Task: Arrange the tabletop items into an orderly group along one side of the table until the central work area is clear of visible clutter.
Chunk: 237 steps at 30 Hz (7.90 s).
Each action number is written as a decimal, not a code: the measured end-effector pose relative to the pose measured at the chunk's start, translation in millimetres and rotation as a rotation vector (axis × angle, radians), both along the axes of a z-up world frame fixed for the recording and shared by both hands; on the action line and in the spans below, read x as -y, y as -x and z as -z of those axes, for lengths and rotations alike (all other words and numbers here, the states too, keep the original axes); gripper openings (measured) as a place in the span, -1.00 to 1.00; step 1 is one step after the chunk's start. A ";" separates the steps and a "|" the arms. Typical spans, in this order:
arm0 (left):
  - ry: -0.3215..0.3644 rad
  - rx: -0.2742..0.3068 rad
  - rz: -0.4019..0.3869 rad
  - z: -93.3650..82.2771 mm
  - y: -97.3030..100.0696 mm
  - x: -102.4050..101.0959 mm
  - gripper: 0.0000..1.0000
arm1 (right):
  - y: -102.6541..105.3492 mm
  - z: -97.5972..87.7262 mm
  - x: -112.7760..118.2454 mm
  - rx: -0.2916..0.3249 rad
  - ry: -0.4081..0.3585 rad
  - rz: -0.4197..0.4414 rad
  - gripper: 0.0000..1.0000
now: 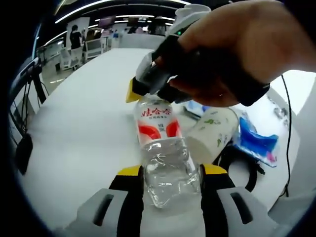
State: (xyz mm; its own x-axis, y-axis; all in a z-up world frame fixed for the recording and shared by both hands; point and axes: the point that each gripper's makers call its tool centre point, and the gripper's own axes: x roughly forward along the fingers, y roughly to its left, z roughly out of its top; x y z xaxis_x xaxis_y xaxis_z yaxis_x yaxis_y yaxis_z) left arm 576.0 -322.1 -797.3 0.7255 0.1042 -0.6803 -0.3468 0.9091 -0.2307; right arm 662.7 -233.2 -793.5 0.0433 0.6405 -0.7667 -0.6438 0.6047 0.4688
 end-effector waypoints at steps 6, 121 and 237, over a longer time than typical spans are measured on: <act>-0.034 -0.006 0.031 -1.8 2.2 2.9 -0.18 | -0.7 -11.3 2.4 0.008 -0.067 0.006 -0.58; -0.428 0.166 0.247 -94.5 78.2 10.0 0.36 | 22.9 -179.5 13.4 0.584 -0.692 -0.611 -0.64; -0.636 0.058 0.334 -79.0 81.2 7.1 0.30 | -12.1 -160.7 -8.0 0.644 -0.699 -0.683 -0.42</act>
State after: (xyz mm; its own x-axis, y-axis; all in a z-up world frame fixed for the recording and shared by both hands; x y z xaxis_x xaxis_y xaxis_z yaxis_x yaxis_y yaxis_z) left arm 494.7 -329.2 -718.2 0.8210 0.2335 -0.5211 -0.0297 0.9288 0.3693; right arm 674.8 -225.3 -632.8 -0.2206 0.9545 -0.2006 -0.9753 -0.2188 0.0311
